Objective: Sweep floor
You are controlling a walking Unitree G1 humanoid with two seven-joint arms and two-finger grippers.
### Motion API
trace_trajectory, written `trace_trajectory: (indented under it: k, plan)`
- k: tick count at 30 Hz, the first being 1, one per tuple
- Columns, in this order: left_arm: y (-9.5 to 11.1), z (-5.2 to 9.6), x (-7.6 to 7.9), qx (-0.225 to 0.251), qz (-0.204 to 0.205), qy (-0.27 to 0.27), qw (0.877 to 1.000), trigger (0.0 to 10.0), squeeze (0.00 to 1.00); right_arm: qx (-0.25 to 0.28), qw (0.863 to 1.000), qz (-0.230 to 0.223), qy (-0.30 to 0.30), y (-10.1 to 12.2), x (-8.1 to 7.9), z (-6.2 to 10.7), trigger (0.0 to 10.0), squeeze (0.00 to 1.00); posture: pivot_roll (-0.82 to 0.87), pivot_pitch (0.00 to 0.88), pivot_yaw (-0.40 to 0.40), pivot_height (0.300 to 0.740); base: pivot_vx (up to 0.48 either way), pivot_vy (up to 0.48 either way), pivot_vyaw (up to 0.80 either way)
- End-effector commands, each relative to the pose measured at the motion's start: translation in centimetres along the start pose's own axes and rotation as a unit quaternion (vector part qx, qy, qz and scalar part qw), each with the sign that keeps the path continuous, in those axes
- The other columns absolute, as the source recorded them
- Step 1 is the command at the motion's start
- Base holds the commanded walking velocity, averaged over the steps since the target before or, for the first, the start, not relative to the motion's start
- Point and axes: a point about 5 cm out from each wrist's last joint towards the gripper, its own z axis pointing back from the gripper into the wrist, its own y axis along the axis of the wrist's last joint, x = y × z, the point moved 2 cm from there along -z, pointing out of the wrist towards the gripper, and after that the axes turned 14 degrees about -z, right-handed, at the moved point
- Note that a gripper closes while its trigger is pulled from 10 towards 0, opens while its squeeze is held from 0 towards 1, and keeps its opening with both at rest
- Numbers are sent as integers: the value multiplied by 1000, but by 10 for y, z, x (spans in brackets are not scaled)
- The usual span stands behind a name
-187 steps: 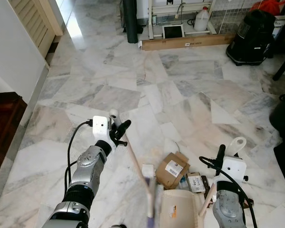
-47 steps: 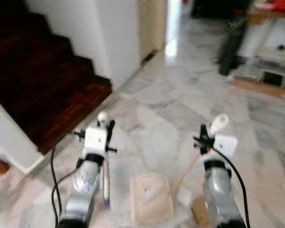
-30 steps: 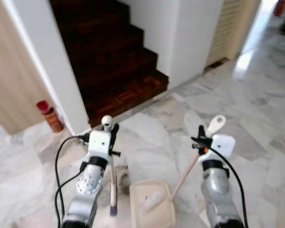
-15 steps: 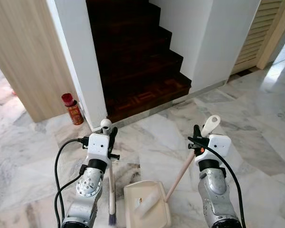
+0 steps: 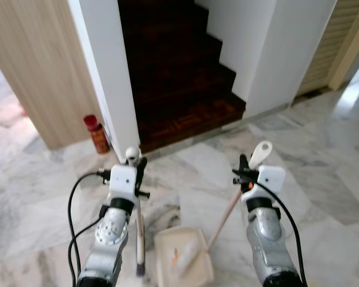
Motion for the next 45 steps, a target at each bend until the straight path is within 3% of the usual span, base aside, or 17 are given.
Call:
trace_trajectory:
  k: [1,18,45]
  plan:
    - [5,-5,-4,14,-1,6,1000,10000,0,15,1000,-2,8,6,-6,-5,10000,0,100,0,24,740,0,0,0]
    - [7,-3,-18,10,-6,28,1000,10000,0,20,1000,3,-3,12,0,-9,10000,0,127,0,29,740,0,0,165]
    - [8,-3,-17,2,-1,32,999,10000,0,14,1000,-2,6,13,-5,-11,10000,0,115,0,36,740,0,289,125]
